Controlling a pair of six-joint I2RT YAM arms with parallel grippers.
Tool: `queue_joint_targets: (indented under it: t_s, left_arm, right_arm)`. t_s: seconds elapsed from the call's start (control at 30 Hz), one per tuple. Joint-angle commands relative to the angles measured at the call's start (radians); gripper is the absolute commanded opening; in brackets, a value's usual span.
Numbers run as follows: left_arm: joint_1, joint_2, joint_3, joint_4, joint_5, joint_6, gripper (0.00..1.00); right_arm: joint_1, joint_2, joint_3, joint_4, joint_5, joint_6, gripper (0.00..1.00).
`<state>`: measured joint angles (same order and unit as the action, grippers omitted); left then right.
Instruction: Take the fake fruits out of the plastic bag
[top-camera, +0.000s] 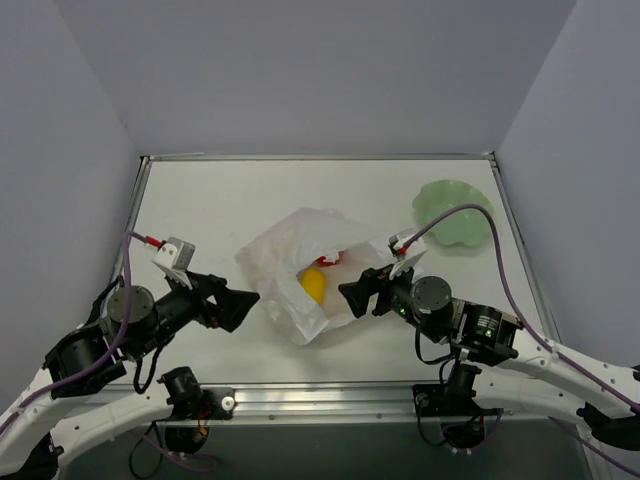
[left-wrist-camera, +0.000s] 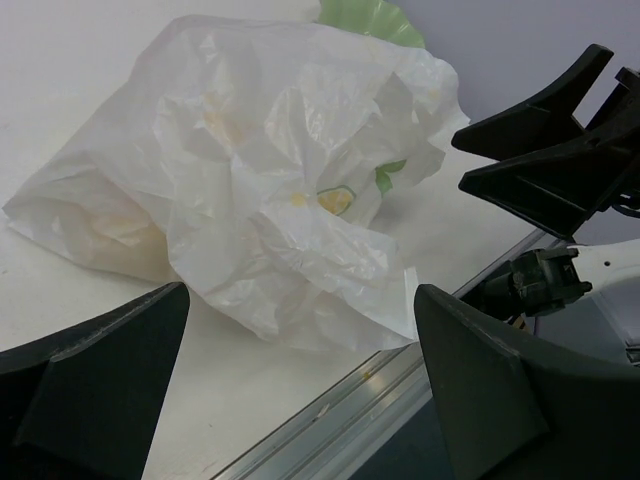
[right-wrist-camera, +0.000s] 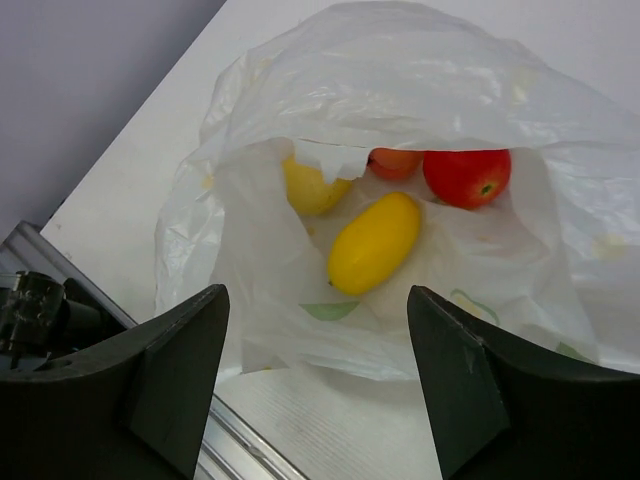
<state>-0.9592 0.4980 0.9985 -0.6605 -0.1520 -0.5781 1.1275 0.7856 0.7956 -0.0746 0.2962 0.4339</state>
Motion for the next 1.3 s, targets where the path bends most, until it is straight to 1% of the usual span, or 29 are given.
queue_joint_targets:
  t_s: [0.0,0.1,0.13,0.17,0.2,0.23,0.27,0.3,0.33,0.37,0.4,0.43,0.47,0.5,0.53,0.57,0.6,0.63,0.67,0.73,0.77,0.83,0.93,1.0,1.17,1.2,1.27]
  left_arm:
    - [-0.004,0.042,0.020,0.036,0.055,-0.026,0.94]
    - [-0.006,0.082,-0.001,0.123,0.118,-0.057,0.94]
    - [-0.006,0.102,-0.024,0.181,0.174,-0.087,0.94]
    - [-0.006,0.122,-0.037,0.211,0.213,-0.101,0.94]
    - [-0.016,0.169,-0.044,0.225,0.227,-0.117,0.94]
    - [-0.036,0.186,-0.041,0.226,0.217,-0.120,0.94]
    - [-0.073,0.192,-0.037,0.211,0.084,-0.111,0.94]
    - [-0.170,0.188,-0.031,0.190,-0.014,-0.094,0.97]
    - [-0.220,0.188,-0.020,0.162,-0.120,-0.080,0.78]
    - [-0.264,0.192,-0.003,0.110,-0.294,-0.081,0.54]
    - [-0.301,0.214,-0.001,0.098,-0.344,-0.088,0.40]
    - [-0.365,0.233,0.002,0.081,-0.391,-0.101,0.33]
    - [-0.400,0.260,0.014,0.072,-0.437,-0.111,0.30]
    - [-0.439,0.325,0.023,0.059,-0.540,-0.114,0.30]
    - [-0.523,0.367,0.041,-0.009,-0.610,-0.146,0.37]
    - [-0.568,0.408,0.064,-0.048,-0.677,-0.167,0.45]
    - [-0.605,0.489,0.119,-0.097,-0.784,-0.196,0.55]
    - [-0.649,0.526,0.147,-0.194,-0.820,-0.230,0.64]
    - [-0.656,0.575,0.169,-0.221,-0.839,-0.280,0.74]
    - [-0.659,0.600,0.184,-0.217,-0.824,-0.307,0.84]
    - [-0.658,0.602,0.171,-0.191,-0.814,-0.302,0.90]
    - [-0.656,0.590,0.128,-0.136,-0.782,-0.312,0.93]
    - [-0.653,0.579,0.101,-0.140,-0.776,-0.351,0.97]
    - [-0.651,0.582,0.097,-0.137,-0.770,-0.362,0.97]
    - [-0.607,0.619,0.051,-0.005,-0.690,-0.336,0.97]
    - [-0.581,0.626,0.040,0.016,-0.663,-0.332,0.97]
    - [-0.549,0.622,-0.004,0.103,-0.601,-0.306,0.94]
  right_arm:
    - [0.006,-0.051,-0.006,-0.057,0.112,0.031,0.68]
    - [0.006,-0.074,-0.029,-0.074,0.130,0.051,0.65]
    - [0.005,-0.074,-0.035,-0.079,0.133,0.054,0.63]
    - [0.006,-0.063,-0.042,-0.080,0.141,0.054,0.56]
    - [0.006,-0.054,-0.045,-0.079,0.159,0.055,0.51]
    - [0.005,-0.042,-0.045,-0.083,0.167,0.055,0.47]
    - [0.005,-0.017,-0.044,-0.083,0.176,0.055,0.37]
    - [0.006,-0.006,-0.042,-0.083,0.202,0.055,0.33]
    - [0.005,0.001,-0.044,-0.083,0.221,0.058,0.29]
    - [0.005,0.021,-0.045,-0.083,0.240,0.063,0.23]
    - [0.002,0.030,-0.044,-0.083,0.257,0.065,0.22]
    - [-0.005,0.038,-0.042,-0.082,0.265,0.063,0.22]
    - [-0.008,0.059,-0.041,-0.082,0.265,0.062,0.22]
    - [-0.009,0.069,-0.036,-0.082,0.264,0.059,0.24]
    - [-0.012,0.076,-0.035,-0.080,0.267,0.055,0.25]
    - [-0.014,0.087,-0.036,-0.080,0.274,0.055,0.32]
    - [-0.017,0.092,-0.036,-0.080,0.273,0.054,0.35]
    - [-0.020,0.092,-0.041,-0.077,0.270,0.052,0.38]
    - [-0.032,0.092,-0.041,-0.076,0.252,0.051,0.45]
    - [-0.043,0.090,-0.047,-0.062,0.227,0.046,0.53]
    - [-0.051,0.089,-0.050,-0.057,0.207,0.045,0.58]
    - [-0.055,0.090,-0.050,-0.048,0.193,0.046,0.59]
    - [-0.055,0.092,-0.062,-0.019,0.149,0.048,0.60]
    - [-0.055,0.107,-0.068,-0.001,0.104,0.042,0.62]
    - [-0.055,0.178,-0.068,0.064,0.055,0.031,0.62]
    - [-0.055,0.184,-0.073,0.115,0.049,0.028,0.62]
    - [-0.055,0.194,-0.079,0.143,0.040,0.017,0.60]
